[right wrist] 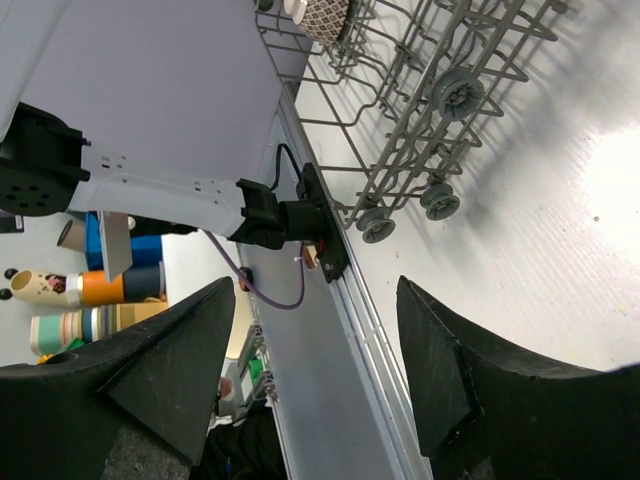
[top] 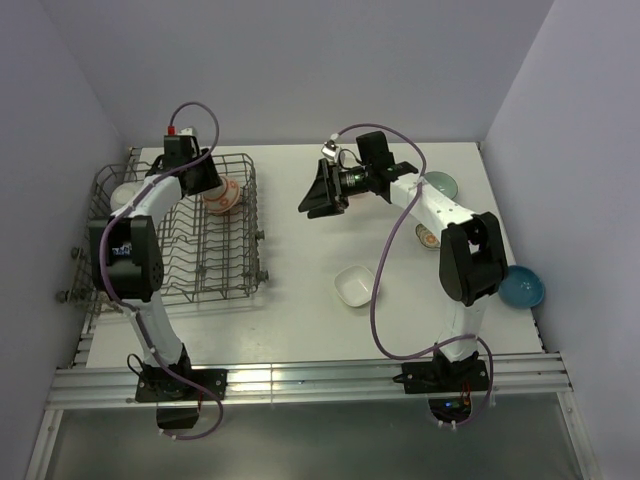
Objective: Load the bowls into the dish rack
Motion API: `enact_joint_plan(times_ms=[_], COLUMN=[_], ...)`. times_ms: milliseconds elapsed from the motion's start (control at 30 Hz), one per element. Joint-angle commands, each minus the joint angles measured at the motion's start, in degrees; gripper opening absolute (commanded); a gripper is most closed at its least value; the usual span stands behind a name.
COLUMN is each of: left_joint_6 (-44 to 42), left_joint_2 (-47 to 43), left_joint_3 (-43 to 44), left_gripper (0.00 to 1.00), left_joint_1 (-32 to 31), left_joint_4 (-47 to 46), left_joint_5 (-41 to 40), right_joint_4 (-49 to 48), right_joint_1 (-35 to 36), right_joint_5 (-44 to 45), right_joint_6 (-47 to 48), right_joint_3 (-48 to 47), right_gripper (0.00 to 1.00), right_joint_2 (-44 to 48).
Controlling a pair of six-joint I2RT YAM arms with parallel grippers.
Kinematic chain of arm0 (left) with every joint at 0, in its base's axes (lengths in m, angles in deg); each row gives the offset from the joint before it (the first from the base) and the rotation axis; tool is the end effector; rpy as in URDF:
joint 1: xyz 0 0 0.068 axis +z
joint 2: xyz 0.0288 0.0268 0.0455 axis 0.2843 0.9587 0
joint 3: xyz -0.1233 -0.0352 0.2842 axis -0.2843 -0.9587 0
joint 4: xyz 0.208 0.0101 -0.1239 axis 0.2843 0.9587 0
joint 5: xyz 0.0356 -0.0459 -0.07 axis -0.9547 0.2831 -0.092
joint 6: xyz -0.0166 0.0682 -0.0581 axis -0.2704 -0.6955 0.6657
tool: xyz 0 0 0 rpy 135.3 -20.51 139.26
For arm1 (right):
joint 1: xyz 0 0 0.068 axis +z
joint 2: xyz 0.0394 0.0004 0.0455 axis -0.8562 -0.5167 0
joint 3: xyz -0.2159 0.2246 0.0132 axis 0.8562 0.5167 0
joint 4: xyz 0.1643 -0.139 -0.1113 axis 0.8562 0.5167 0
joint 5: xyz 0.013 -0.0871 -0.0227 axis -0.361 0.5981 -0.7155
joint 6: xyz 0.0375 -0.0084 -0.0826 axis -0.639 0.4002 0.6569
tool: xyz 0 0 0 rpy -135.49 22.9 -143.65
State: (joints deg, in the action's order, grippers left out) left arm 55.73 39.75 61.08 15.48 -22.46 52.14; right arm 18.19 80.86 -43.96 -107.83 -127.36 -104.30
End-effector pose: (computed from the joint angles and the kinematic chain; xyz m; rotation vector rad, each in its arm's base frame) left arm 0.4640 -0.0143 0.2555 -0.3544 2.2711 -0.2781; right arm 0.3657 0.2266 0.3123 -0.4927 2.2939 1.7281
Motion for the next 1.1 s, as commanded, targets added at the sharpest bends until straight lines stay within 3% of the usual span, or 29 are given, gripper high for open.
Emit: enact_joint_plan(times_ms=[0, 433, 700, 1067], left_joint_6=[-2.2, -3.8, -6.0, -7.5], left_joint_2=[1.3, 6.8, 4.0, 2.0], left_joint_3=[4.5, 7.7, 6.8, 7.2], left_gripper=[0.0, 0.0, 0.0, 0.0], left_joint_1=[-1.5, -3.5, -5.6, -6.1], left_joint_4=[0.1, 4.1, 2.8, 2.3], left_joint_5=[-3.8, -8.2, -13.9, -15.6], right_joint_4=[0.7, 2.5, 1.8, 1.9], right_joint_1=[-0.7, -1.2, -1.3, -1.3], right_joint_5=[-0.2, 0.3, 0.3, 0.2], right_joint_6=[1.5, 3.5, 3.0, 3.2], right_joint_3=[-2.6, -2.2, -1.6, -1.5], right_gripper=[0.73, 0.74, 0.74, 0.75], right_joint_2=[-1.1, -1.1, -0.7, -0.4])
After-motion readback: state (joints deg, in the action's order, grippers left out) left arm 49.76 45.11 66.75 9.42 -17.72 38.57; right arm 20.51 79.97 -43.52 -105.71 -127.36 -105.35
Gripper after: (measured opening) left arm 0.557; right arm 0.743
